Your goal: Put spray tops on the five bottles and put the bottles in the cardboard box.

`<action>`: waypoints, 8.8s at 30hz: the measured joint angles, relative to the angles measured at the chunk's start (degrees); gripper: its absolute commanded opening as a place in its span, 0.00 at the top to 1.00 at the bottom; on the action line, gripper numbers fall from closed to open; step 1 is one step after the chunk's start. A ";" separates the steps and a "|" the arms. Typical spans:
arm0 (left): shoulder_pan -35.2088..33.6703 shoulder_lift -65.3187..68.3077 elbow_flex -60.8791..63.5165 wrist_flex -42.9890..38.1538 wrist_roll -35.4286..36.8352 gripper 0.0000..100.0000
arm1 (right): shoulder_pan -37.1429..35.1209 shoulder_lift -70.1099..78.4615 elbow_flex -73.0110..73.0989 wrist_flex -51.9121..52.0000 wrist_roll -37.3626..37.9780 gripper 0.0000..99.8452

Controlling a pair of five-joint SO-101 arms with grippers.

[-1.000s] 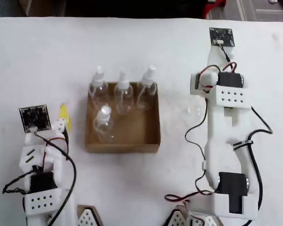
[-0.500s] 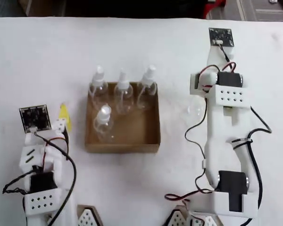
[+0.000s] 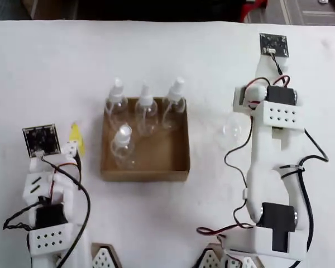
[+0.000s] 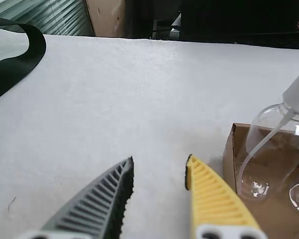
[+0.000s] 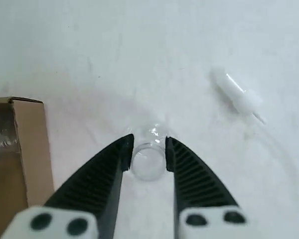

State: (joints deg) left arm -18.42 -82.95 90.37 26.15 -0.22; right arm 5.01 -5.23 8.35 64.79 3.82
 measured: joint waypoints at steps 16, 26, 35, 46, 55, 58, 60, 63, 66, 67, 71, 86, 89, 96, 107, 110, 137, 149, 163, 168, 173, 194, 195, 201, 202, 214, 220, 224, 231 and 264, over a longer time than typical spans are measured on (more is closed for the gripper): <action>0.00 0.00 0.00 0.00 0.00 0.83 | -2.55 -8.26 -6.24 10.46 0.35 0.98; 0.00 0.00 0.00 0.00 0.00 0.83 | -19.08 -22.77 -14.15 29.45 6.07 0.98; 0.00 0.00 0.00 0.00 0.00 0.83 | -35.43 -24.18 -11.43 30.07 6.15 0.98; 0.00 0.00 0.00 0.00 0.00 0.83 | -37.63 -29.45 12.40 15.03 8.44 0.98; 0.00 0.00 0.00 0.00 0.00 0.83 | -37.63 -29.80 19.60 8.44 9.67 0.98; 0.00 0.00 0.00 0.00 0.00 0.83 | -37.63 -29.63 19.60 8.44 9.67 0.98; 0.00 0.00 0.00 0.00 0.00 0.83 | -37.63 -29.54 19.60 8.44 9.67 0.98; 0.00 0.00 0.00 0.00 0.00 0.83 | -37.63 -29.54 19.60 8.44 9.67 0.98; 0.00 0.00 0.00 0.00 0.00 0.83 | -37.63 -29.54 19.78 8.44 9.85 0.98; 0.00 0.00 0.00 0.00 0.00 0.83 | -37.63 -29.54 19.78 8.44 9.85 0.98; 0.00 0.00 0.00 0.00 0.00 0.83 | -37.63 -29.54 19.78 8.44 9.85 0.98; 0.00 0.00 0.00 0.00 0.00 0.83 | -37.45 -29.71 26.37 2.20 9.85 0.98; 0.00 0.00 0.00 0.00 0.00 0.83 | -37.45 -29.71 26.46 2.02 9.85 0.98; 0.00 0.00 0.00 0.00 0.00 0.83 | -37.45 -29.71 26.55 2.02 9.85 0.93; 0.00 0.00 0.00 0.00 0.00 0.83 | -37.80 -29.54 26.73 2.02 9.85 0.82; 0.00 0.00 0.00 0.00 0.00 0.83 | -37.89 -29.54 26.73 2.02 9.85 0.82; 0.00 0.00 0.00 0.00 0.00 0.83 | 1.32 -21.45 -6.68 12.13 15.30 0.82; 0.00 0.00 0.00 0.00 0.00 0.83 | 11.34 20.75 -28.22 15.56 41.85 0.82; 0.00 0.00 0.00 0.00 0.00 0.83 | 9.76 63.38 -76.22 29.19 53.45 0.82; 0.00 0.00 0.00 0.00 0.00 0.83 | 9.67 72.18 -87.82 30.68 53.63 0.82; 0.00 0.00 0.00 0.00 0.00 0.83 | 10.37 75.60 -91.87 30.77 53.98 0.82; 0.00 0.00 0.00 0.00 0.00 0.83 | 12.48 78.59 -92.66 28.84 57.41 0.98; 0.00 0.00 0.00 0.00 0.00 0.83 | 12.48 78.59 -92.66 28.84 57.41 0.98; 0.00 0.00 0.00 0.00 0.00 0.83 | 12.48 76.31 -99.52 32.53 52.04 0.98; 0.00 0.00 0.00 0.00 0.00 0.83 | 12.48 74.81 -100.22 32.53 49.23 0.98; 0.00 0.00 0.00 0.00 0.00 0.83 | 10.64 44.40 -83.78 32.79 27.43 0.98; 0.00 0.00 0.00 0.00 0.00 0.83 | 5.45 23.65 -63.30 32.79 19.34 0.98; 0.00 0.00 0.00 0.00 0.00 0.83 | -0.18 8.18 -47.56 32.79 16.00 0.98; 0.00 0.00 0.00 0.00 0.00 0.83 | -10.37 -21.45 -23.47 26.99 13.89 0.98; 0.00 0.00 0.00 0.00 0.00 0.83 | -36.48 -74.90 46.77 -41.32 -4.66 0.98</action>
State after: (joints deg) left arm -18.42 -82.95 90.37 26.15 -0.22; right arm -31.47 -80.13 55.12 23.47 -0.84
